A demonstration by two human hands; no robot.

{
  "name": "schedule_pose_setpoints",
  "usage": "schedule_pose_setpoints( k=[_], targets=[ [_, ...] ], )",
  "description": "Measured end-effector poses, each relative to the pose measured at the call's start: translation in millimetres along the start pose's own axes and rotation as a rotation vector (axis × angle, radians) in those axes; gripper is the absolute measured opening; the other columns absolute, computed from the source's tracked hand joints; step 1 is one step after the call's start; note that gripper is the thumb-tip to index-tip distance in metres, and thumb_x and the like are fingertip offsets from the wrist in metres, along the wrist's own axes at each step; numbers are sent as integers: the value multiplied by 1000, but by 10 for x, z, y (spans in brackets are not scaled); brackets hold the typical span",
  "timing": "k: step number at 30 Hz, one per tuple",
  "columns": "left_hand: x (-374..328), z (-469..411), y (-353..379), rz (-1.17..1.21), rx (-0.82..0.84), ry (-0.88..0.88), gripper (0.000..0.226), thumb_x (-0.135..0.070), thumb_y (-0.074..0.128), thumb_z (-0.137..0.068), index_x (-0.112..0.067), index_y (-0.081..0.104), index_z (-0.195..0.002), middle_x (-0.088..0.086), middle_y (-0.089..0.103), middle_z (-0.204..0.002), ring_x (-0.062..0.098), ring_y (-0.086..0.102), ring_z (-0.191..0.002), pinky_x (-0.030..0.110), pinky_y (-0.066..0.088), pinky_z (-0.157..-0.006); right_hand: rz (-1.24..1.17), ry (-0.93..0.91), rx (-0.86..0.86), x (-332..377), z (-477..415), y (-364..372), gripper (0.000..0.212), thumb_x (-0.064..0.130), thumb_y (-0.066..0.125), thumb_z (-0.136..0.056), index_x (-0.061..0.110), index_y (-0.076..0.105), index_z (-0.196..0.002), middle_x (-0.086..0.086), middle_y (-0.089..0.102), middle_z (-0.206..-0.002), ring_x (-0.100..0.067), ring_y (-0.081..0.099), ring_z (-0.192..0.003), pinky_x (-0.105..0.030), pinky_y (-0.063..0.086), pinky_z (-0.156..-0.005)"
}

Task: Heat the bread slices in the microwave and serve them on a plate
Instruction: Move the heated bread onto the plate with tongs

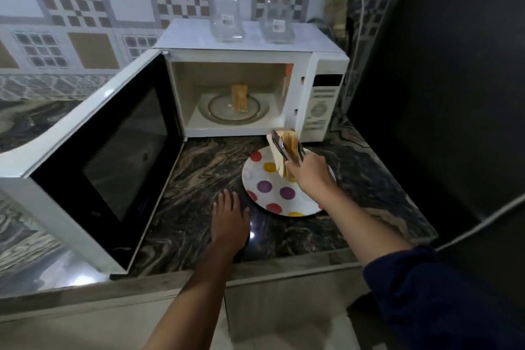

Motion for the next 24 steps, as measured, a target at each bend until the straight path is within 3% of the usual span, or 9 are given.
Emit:
schedule_pose_setpoints(
  k=[3, 10, 15, 19, 24],
  targets=[
    [4, 37, 40, -13, -20, 2, 59, -36, 22, -101, -5, 9, -149, 14, 5, -158, 26, 2, -147, 35, 2, -120, 3, 70, -67, -316, 47, 0, 42, 37, 56, -90, 0, 62, -109, -17, 62, -106, -35, 62, -92, -40, 55, -76],
    [26, 48, 78, -6, -60, 3, 58, -36, 20, -101, -6, 9, -149, 13, 6, -158, 25, 2, -147, 35, 3, -119, 98, 189, -123, -635, -15, 32, 40, 32, 54, -93, -4, 59, -109, -18, 62, -105, -33, 62, -88, -31, 39, -62],
    [41, 30, 94, 10, -77, 10, 58, -35, 20, -100, -6, 9, -150, 12, 5, -158, 24, 1, -147, 35, 3, -119, 95, 209, -142, -601, -153, 148, 42, 35, 54, -92, -4, 62, -107, -20, 65, -105, -34, 65, -86, -32, 44, -61],
    [53, 44, 98, 18, -99, 23, 59, -36, 21, -100, -6, 10, -150, 12, 6, -158, 24, 3, -147, 35, 5, -120, 100, 219, -164, -578, -175, 200, 48, 36, 52, -93, -4, 56, -119, -19, 57, -121, -36, 61, -100, -37, 47, -72],
    [52, 43, 104, 16, -112, 29, 58, -37, 21, -100, -6, 13, -149, 13, 10, -158, 25, 5, -147, 35, 6, -120, 72, 186, -134, -629, -176, 190, 50, 41, 56, -89, -3, 59, -113, -21, 62, -109, -36, 63, -93, -33, 46, -66]
  ],
)
Point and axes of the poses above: each hand's wrist, its own z-axis away from the middle knuckle, its own y-axis out of the palm, x = y × z, the point moved 3 cm from there along -z, towards the middle knuckle
